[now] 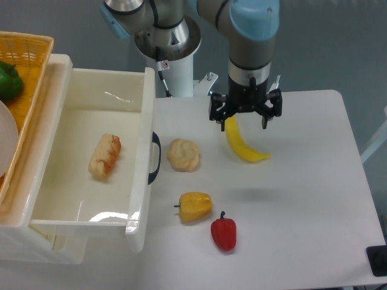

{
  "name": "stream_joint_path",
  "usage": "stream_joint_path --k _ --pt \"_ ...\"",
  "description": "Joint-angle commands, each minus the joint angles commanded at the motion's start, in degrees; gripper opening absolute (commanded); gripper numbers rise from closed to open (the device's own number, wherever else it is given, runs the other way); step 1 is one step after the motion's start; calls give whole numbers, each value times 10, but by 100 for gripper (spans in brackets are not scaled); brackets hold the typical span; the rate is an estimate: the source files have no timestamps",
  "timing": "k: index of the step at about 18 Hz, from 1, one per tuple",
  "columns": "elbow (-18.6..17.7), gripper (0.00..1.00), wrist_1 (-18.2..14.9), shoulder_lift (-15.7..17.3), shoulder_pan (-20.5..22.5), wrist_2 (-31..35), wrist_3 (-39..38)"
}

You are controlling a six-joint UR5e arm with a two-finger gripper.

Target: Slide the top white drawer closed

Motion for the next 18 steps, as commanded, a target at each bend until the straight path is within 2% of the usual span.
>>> stream_joint_path --k 3,7,11,18 --pt "2 100 6 -20 -4 -3 -84" --pt "6 100 15 -43 -16 -29 -144" --pt "6 100 16 -56 -21 -75 -146" --pt "8 100 16 -73 -43 -90 -149"
